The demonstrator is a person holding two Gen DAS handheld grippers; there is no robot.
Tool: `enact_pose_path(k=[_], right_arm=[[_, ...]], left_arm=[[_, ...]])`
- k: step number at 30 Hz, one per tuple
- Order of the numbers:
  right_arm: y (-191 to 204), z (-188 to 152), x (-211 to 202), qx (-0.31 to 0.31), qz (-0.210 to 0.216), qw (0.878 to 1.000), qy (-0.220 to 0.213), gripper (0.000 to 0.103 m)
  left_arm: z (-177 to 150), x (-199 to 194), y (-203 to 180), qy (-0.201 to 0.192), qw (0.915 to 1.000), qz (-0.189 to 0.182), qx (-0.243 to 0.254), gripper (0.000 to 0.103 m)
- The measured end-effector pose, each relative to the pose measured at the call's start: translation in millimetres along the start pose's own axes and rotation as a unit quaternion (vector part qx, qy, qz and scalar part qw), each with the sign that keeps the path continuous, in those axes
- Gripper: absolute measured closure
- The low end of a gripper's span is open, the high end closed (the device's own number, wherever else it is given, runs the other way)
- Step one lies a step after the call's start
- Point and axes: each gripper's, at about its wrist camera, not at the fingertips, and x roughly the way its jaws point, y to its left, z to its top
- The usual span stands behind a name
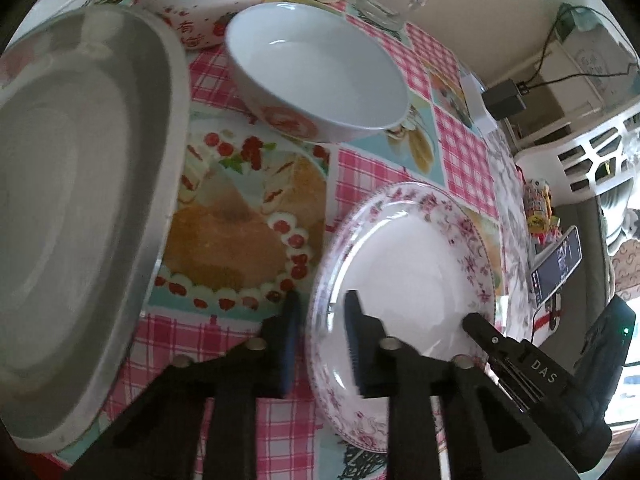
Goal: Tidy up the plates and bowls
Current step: 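Grasp the floral plate rim with the left gripper while the right gripper holds it, then lift the floral plate with both grippers and carry it over the steel plate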
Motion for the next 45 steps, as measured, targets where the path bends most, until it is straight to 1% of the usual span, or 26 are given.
enact_pose_path(k=[2, 4, 8, 10, 15, 19, 21, 24, 31, 34, 39, 45], right_arm=[[-0.8, -0.1, -0.1, 0.001, 0.002, 1.000, 0.000, 0.085], [-1.4, -0.1, -0.3, 0.001, 0.002, 1.000, 0.000, 0.086], [-1.3, -0.2, -4.0, -0.003, 0.000, 1.000, -0.004, 0.088], [-1.7, 0.1, -6.7, -0.004, 0.006, 1.000, -0.009, 0.088], [-0.4, 2.5, -19.6, -0.009, 0.024, 0.999, -0.032, 0.090], [2.1, 2.3, -25.6, -0.018, 0.020, 0.999, -0.043, 0.090], [1.7, 2.2, -28.6, -0.016, 0.022, 0.998, -0.049, 0.090], [0.9, 2.5, -36.5, -0.014, 0.031, 0.997, -0.067, 0.090], [15.5, 2.6, -59.4, -0.037, 0.040, 0.991, -0.123, 0.090], [20.2, 1.2, -63.9, -0.035, 0.052, 0.989, -0.132, 0.090], [34.6, -2.5, -64.3, -0.044, 0.058, 0.988, -0.135, 0.090], [59.1, -9.9, -70.0, -0.061, 0.069, 0.985, -0.148, 0.090]], left_arm=[[0.3, 0.5, 1.4, -0.001, 1.0000, -0.005, 0.003, 0.088], [-0.5, 0.2, 0.6, 0.000, 0.9999, -0.008, 0.008, 0.091], [-0.7, -0.5, -4.7, -0.004, 0.9997, 0.000, 0.025, 0.092], [0.6, -2.1, -7.3, -0.006, 0.9994, 0.000, 0.035, 0.092], [4.2, -12.9, -11.7, -0.020, 0.9984, -0.014, 0.051, 0.092], [4.4, -18.0, -21.4, -0.030, 0.9965, -0.006, 0.077, 0.092], [6.4, -20.4, -23.3, -0.032, 0.9962, -0.013, 0.079, 0.092], [7.6, -29.4, -26.3, -0.041, 0.9950, -0.024, 0.088, 0.092], [7.5, -55.3, -34.2, -0.078, 0.9903, -0.025, 0.112, 0.092], [11.4, -66.8, -31.1, -0.088, 0.9890, -0.032, 0.114, 0.092], [16.6, -82.8, -24.3, -0.104, 0.9859, -0.025, 0.129, 0.092], [26.1, -100.1, -4.6, -0.116, 0.9850, -0.033, 0.124, 0.092]])
